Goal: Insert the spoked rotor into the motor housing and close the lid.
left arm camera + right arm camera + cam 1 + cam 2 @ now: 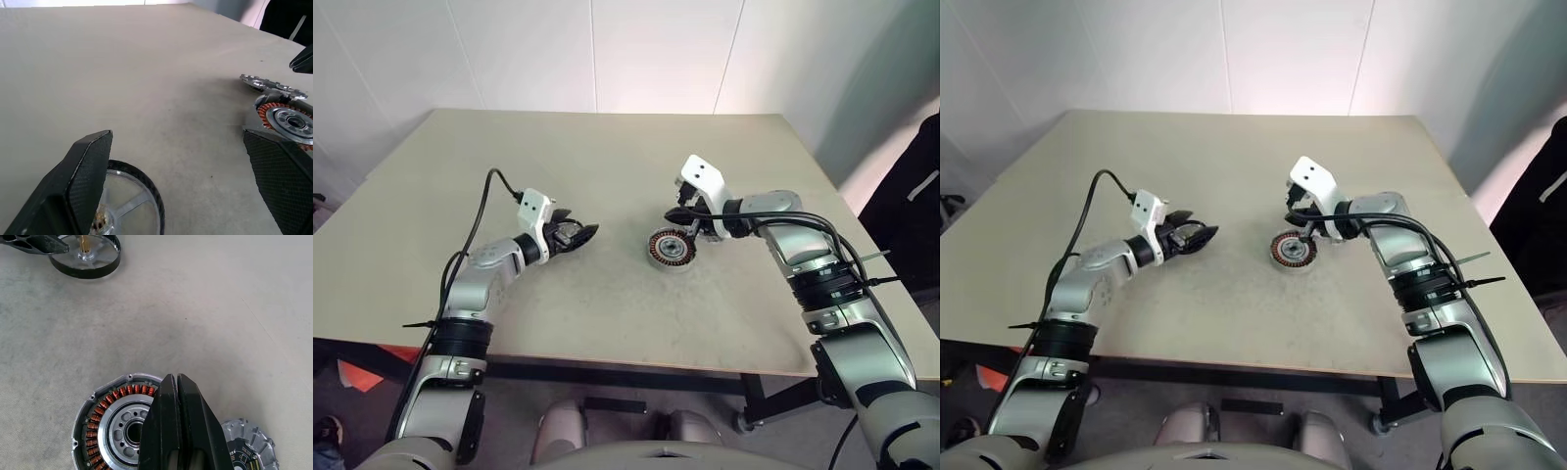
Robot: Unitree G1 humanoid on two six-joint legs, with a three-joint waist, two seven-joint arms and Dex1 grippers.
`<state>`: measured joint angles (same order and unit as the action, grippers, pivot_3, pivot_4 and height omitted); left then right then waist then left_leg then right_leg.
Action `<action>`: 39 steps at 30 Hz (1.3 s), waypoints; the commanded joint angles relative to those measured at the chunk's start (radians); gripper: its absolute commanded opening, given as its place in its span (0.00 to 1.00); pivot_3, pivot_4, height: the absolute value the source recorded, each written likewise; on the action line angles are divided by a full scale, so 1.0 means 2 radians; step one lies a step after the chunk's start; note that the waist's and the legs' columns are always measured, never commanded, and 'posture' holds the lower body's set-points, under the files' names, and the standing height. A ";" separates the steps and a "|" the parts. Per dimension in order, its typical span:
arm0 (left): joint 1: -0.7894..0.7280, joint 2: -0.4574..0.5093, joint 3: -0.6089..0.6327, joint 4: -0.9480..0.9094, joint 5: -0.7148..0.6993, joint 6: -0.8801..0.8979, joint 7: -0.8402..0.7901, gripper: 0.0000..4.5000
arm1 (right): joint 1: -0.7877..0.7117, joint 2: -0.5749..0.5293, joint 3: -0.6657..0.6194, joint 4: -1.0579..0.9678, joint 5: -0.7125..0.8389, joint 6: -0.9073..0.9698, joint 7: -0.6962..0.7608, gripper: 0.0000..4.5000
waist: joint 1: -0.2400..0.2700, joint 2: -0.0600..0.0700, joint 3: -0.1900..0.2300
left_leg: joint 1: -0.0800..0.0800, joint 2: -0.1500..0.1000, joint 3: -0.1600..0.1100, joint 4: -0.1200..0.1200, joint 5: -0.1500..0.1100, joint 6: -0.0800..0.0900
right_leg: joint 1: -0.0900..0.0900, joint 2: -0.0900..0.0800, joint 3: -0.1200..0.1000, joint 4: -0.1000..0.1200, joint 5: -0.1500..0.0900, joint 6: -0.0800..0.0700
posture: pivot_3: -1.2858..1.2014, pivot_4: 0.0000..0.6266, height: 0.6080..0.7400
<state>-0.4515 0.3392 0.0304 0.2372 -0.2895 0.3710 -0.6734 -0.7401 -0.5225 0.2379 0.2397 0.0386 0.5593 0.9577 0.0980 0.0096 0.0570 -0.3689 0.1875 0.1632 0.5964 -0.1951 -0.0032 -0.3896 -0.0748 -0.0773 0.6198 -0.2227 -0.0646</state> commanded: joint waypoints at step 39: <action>-0.003 -0.012 0.002 0.078 0.049 -0.043 0.060 0.56 | -0.009 0.005 -0.014 -0.006 0.010 0.005 -0.006 0.00 | 0.000 0.000 0.000 | 0.000 0.000 0.000 0.000 0.000 0.000 | 0.000 0.000 0.000 0.000 0.000 0.000 | 0.52 0.00 1.00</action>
<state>-0.4314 0.3143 0.0311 0.3951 -0.1935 0.3035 -0.5546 -0.7402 -0.5064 0.2380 0.2504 0.0427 0.5723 0.9531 0.0989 0.0092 0.0573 -0.3690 0.1874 0.1631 0.5964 -0.1951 -0.0032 -0.3894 -0.0749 -0.0773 0.6197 -0.2227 -0.0646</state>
